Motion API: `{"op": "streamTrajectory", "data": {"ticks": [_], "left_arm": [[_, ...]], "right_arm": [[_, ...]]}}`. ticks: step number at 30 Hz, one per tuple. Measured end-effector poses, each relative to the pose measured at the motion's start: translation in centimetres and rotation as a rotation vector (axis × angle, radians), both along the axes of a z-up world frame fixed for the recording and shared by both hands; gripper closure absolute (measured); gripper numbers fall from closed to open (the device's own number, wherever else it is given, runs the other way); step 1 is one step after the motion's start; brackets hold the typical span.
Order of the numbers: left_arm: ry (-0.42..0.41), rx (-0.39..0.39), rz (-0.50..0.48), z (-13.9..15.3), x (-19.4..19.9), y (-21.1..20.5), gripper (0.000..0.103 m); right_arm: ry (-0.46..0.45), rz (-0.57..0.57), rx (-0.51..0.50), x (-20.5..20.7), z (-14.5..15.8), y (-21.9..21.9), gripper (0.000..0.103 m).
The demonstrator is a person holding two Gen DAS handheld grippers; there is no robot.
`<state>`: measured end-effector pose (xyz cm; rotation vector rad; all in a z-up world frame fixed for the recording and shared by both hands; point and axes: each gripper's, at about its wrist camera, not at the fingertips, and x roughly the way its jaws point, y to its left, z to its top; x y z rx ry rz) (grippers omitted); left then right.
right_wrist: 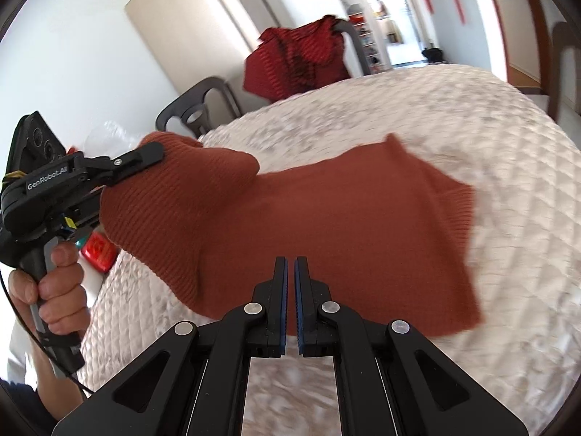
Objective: Fold small clothes
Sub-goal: 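Fold the held side across the sweater with the left tool, release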
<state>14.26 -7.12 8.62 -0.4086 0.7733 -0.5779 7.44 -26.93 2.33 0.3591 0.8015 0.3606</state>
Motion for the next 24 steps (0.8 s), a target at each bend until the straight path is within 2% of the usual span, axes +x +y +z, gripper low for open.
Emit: {"op": "streamTrajectory", "data": {"ticks": [5,7,9,10,11,12,15,17,20,24], "left_arm": [[0.078,0.045,-0.088,-3.6,1.4,-5.1,0.088],[0.118,0.046,-0.121,-4.8,1.8,-6.2,0.086],[0.136,0.035,-0.131,-5.2,1.7,-6.4,0.085],[0.121,0.027,-0.136,-4.9,1.4,-6.2,0.080],[0.105,0.005,-0.147,-4.3,1.1,-5.9,0.078],[0.090,-0.020,-0.159,-3.7,0.7,-5.5,0.074],[0.012,-0.059,-0.167,-1.7,-0.6,-4.1,0.067],[-0.034,-0.054,-0.140,-0.8,-1.3,-2.8,0.065],[-0.081,0.037,-0.043,-0.7,-1.8,-0.5,0.065],[-0.037,0.110,0.028,-2.4,-1.4,1.5,0.065]], "right_arm": [[0.024,-0.039,0.026,-0.5,-0.7,-1.9,0.100],[0.031,-0.049,0.045,-0.8,-1.0,-2.6,0.094],[0.040,-0.052,0.082,-0.9,-1.3,-3.0,0.079],[0.043,-0.049,0.108,-0.9,-1.4,-3.2,0.074],[0.043,-0.044,0.130,-1.0,-1.5,-3.5,0.064],[0.041,-0.040,0.150,-0.9,-1.6,-3.6,0.058],[0.039,-0.010,0.195,-0.9,-1.8,-3.4,0.057],[0.034,0.011,0.213,-1.0,-1.8,-3.2,0.057],[0.036,0.039,0.251,-0.3,-1.9,-2.7,0.056],[0.071,0.071,0.310,1.2,-2.1,-2.1,0.056]]}}
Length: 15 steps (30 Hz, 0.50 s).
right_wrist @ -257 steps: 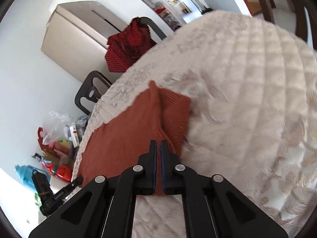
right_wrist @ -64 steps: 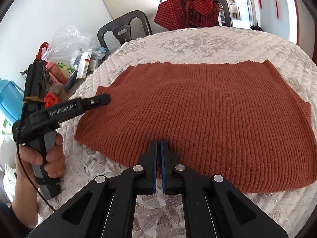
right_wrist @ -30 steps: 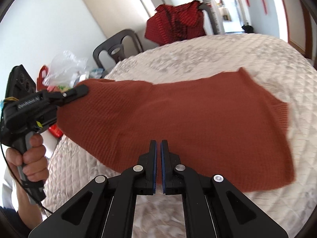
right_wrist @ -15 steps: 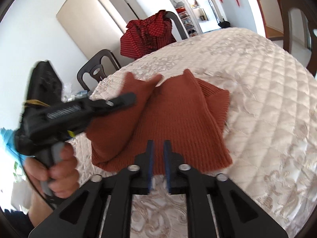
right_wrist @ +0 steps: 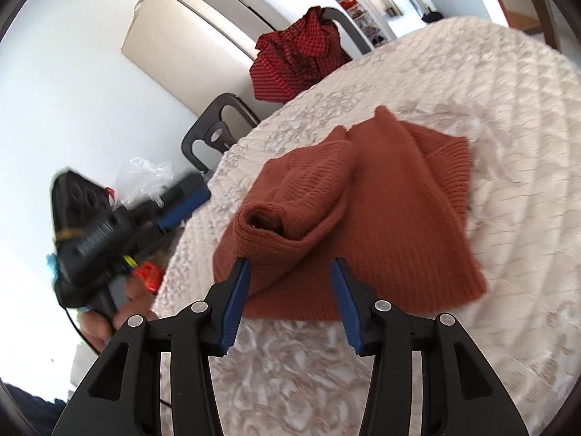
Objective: Fold small clothes
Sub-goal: 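Fold the held side across the sweater with the left tool, release, then grasp the other sweater side with the right tool and lift it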
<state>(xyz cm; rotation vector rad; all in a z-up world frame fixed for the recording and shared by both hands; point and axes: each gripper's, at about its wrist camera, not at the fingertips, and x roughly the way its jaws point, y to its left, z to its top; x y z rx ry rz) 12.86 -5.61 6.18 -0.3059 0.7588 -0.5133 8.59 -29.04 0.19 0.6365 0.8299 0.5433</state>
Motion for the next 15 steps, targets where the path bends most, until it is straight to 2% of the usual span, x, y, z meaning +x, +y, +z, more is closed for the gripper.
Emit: {"op": "streamTrajectory", "data": {"ticks": [4,6,7,12,15], "left_arm": [[0.028,0.030,0.013,-1.8,0.1,0.3,0.065],[0.036,0.051,0.004,-2.6,0.3,-0.2,0.065],[0.037,0.059,-0.006,-2.8,0.3,-0.4,0.065],[0.018,0.090,-0.036,-3.2,-0.1,-1.1,0.064],[0.018,0.091,-0.038,-3.2,-0.2,-1.0,0.064]], "right_arm": [[0.028,0.035,0.096,1.0,0.1,0.3,0.055],[0.030,0.042,0.152,1.1,0.2,0.1,0.042],[0.038,0.041,0.183,1.3,0.2,-0.1,0.040],[0.124,-0.029,0.282,2.7,-0.9,-1.4,0.040],[0.175,-0.065,0.272,4.0,-1.7,-1.5,0.040]]}}
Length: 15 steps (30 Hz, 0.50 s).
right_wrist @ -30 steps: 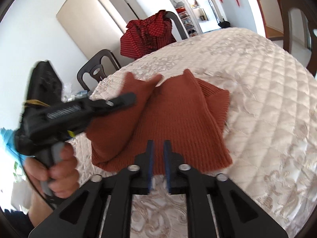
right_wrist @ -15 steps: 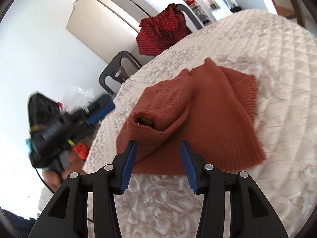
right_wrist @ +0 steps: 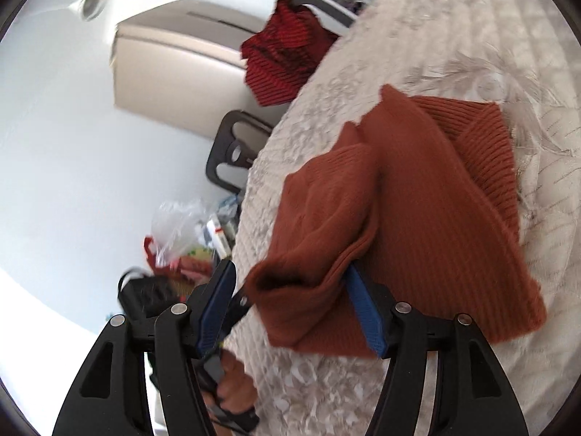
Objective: Fold small clothes
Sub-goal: 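Grasp the other sweater side with the right tool and lift it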
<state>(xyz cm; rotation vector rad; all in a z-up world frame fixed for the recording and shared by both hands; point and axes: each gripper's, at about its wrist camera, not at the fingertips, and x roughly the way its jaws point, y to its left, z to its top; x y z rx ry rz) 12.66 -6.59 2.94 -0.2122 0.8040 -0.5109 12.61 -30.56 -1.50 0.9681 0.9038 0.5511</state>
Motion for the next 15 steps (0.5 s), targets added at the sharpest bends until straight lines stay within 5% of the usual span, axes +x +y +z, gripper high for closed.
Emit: {"op": "streamTrajectory", "data": {"ticks": [4,6,15], "left_arm": [[-0.003,0.008,0.001,0.0,-0.1,0.0,0.064],[-0.005,0.020,0.004,0.0,-0.2,-0.2,0.064],[-0.058,0.032,-0.050,1.8,-0.9,-2.4,0.065]], "right_arm": [[0.017,0.004,-0.034,1.2,0.0,0.6,0.050],[0.027,0.011,-0.085,1.6,0.0,0.8,0.077],[-0.124,-0.028,-0.192,-0.6,2.9,-1.8,0.084]]}}
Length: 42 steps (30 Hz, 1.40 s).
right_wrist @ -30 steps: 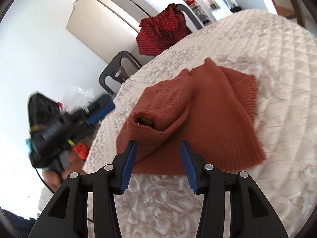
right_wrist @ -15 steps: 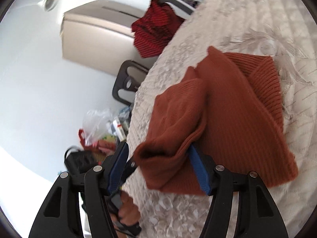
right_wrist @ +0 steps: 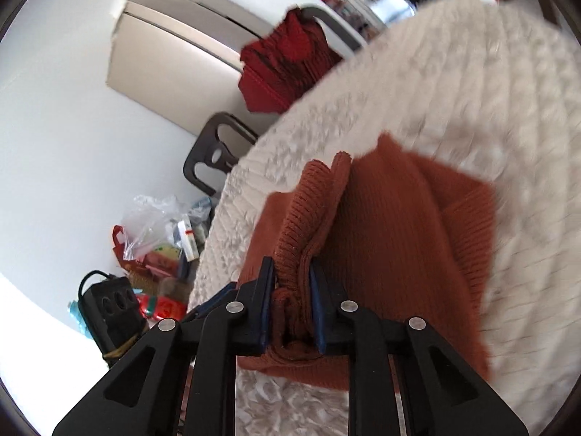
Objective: Fold small clothes
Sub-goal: 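Grasp the other sweater side with the right tool and lift it, then fold the held side over the bundle with the right tool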
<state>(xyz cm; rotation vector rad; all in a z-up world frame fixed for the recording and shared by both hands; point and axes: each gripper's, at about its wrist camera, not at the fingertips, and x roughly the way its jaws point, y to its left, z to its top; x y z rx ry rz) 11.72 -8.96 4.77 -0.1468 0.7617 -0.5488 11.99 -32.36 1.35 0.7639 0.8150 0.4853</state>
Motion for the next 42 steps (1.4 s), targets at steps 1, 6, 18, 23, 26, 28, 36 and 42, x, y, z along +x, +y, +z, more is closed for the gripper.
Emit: {"op": "streamTrajectory", "data": {"ticks": [1,6,18,23,26,28,36,42], "left_arm": [[0.001,0.005,-0.011,-0.1,0.0,-0.4,0.065],[0.018,0.035,-0.039,-1.3,-0.1,-1.9,0.064],[-0.002,0.039,-0.059,-0.3,-1.0,-2.4,0.064],[-0.010,0.078,-0.061,-0.8,-1.2,-2.9,0.064],[-0.015,0.065,-0.058,0.1,-1.5,-2.5,0.064],[-0.045,0.067,-0.064,0.8,-2.2,-2.6,0.064],[-0.059,0.176,-0.100,-1.4,-3.4,-4.5,0.064],[-0.049,0.160,-0.106,-1.4,-3.1,-4.2,0.064]], "right_arm": [[0.004,-0.024,-0.005,-0.3,-0.4,-1.0,0.084],[0.067,-0.089,-0.017,-0.6,-2.9,-3.6,0.086],[0.039,-0.114,-0.052,-2.2,-3.2,-4.5,0.087],[0.034,-0.095,-0.066,-2.3,-2.7,-4.8,0.086],[-0.050,-0.117,-0.138,-3.7,0.2,-4.9,0.086],[-0.115,-0.097,-0.171,-4.7,2.2,-4.3,0.086],[-0.010,0.005,-0.358,-5.4,-1.6,-0.8,0.103],[-0.007,0.007,-0.398,-5.7,-1.5,-0.8,0.103]]}}
